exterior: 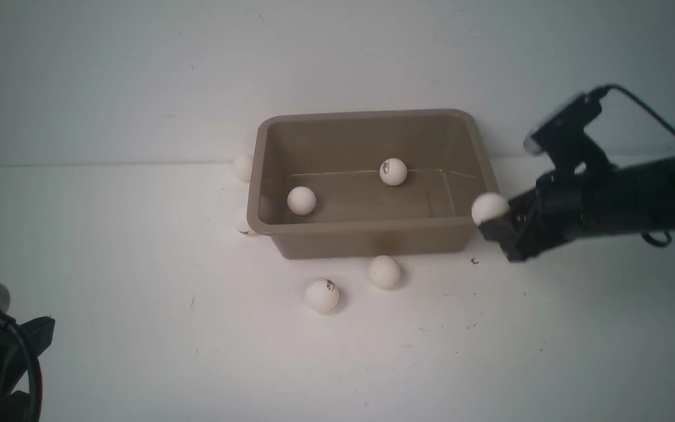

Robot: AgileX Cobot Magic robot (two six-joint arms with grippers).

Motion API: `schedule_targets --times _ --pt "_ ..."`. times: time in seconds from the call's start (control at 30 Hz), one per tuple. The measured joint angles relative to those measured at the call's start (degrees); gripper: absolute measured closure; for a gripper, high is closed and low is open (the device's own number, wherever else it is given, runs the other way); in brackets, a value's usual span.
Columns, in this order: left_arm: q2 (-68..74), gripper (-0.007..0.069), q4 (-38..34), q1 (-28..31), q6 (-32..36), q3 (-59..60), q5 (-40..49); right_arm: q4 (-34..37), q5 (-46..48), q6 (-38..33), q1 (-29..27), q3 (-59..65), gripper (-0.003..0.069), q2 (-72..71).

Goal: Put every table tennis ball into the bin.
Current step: Use the right arm to put the table tennis ball into the box, then use the left arm to clamp the table tennis ball closest to it

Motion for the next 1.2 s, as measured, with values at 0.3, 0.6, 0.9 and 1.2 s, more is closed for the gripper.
schedule_targets --times 0.3,0.6,0.9,1.2 --pt "0.0 0.0220 -0.2 0.0 -0.3 0.0 0.0 6.0 2.8 -1.4 0.0 -12.2 0.0319 3.9" --pt "0.0 0.0220 -0.2 0.0 -0.6 0.0 0.0 9.2 6.7 -3.2 0.0 -17.8 0.0319 13.5" --pt "0.0 0.0220 -0.2 0.0 -0.6 0.0 0.0 12.5 6.7 -4.4 0.0 -17.9 0.0169 12.7" --pt "0.0 0.0220 -0.2 0.0 -0.6 0.0 0.0 -2.6 11.9 5.3 -0.1 -17.9 0.0146 0.2"
